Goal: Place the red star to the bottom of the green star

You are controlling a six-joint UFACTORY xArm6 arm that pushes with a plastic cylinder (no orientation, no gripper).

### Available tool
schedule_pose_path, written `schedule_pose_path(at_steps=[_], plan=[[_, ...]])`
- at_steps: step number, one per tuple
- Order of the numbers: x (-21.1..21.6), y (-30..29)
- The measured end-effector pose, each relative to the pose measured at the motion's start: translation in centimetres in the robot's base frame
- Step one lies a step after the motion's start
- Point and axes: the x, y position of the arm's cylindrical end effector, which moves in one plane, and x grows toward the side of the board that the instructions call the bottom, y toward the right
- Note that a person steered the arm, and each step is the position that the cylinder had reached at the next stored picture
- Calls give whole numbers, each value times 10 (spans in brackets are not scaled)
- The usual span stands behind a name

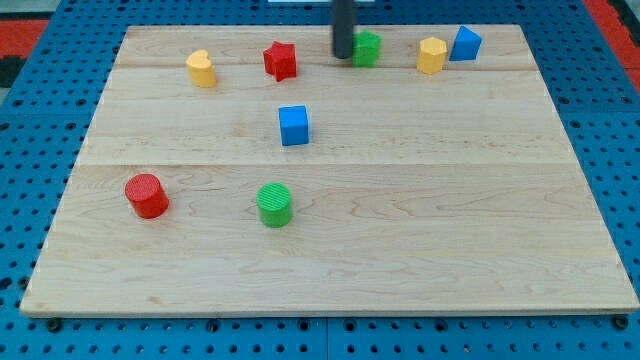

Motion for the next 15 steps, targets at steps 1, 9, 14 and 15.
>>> schedule_pose_path(at_steps=[1, 9, 14, 15], plan=[[1, 15], [86, 14], [233, 37], [234, 35]])
